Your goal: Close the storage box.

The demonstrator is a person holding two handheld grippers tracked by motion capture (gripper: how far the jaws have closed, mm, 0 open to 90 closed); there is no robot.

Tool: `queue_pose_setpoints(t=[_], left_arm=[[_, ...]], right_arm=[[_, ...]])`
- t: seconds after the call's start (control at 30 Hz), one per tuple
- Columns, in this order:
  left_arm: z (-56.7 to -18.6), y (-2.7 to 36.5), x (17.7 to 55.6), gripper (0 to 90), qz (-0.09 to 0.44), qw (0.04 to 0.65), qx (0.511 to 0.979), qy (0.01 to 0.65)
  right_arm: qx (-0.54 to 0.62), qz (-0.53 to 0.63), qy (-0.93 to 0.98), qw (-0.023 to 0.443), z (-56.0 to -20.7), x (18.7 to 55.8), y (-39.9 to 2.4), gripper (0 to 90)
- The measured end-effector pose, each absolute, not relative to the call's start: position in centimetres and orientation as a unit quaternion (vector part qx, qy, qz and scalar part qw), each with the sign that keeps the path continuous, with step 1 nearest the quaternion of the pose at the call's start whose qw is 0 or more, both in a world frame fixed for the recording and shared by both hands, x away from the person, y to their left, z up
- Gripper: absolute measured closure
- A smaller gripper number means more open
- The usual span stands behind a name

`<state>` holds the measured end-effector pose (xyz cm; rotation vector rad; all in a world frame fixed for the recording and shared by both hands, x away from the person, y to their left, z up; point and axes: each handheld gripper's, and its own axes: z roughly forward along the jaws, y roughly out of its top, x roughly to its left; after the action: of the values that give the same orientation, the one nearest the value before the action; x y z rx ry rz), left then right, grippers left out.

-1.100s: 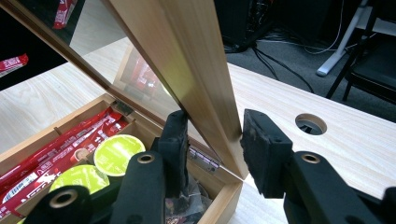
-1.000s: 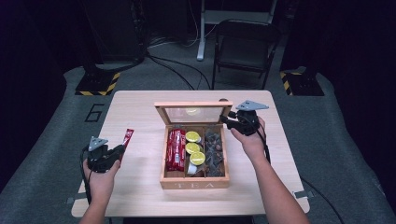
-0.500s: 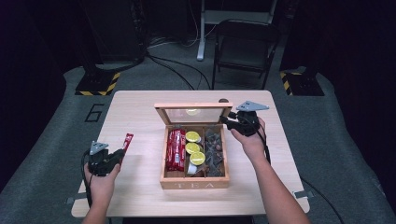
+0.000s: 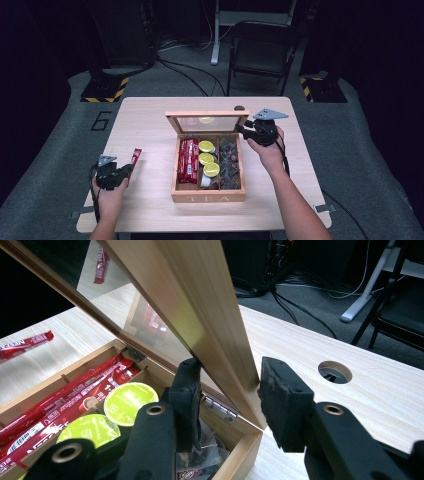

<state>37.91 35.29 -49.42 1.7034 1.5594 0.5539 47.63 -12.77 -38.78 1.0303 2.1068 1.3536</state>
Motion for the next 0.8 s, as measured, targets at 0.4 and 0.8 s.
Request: queue_pose_setpoints(t=[0.4,0.8], left_arm=[[-51.2,35.5,38.6,84.4,0.209,0.33,0.678,0.622],[-51.5,35.5,38.7,74.8,0.204,0.336,0.671,0.628]], right_arm=[[0.369,0.489,0.761,0.215,-38.8,47.6,-12.8,60.7],[0.368,0.489,0.761,0.215,-38.8,47.6,-12.8,60.7]])
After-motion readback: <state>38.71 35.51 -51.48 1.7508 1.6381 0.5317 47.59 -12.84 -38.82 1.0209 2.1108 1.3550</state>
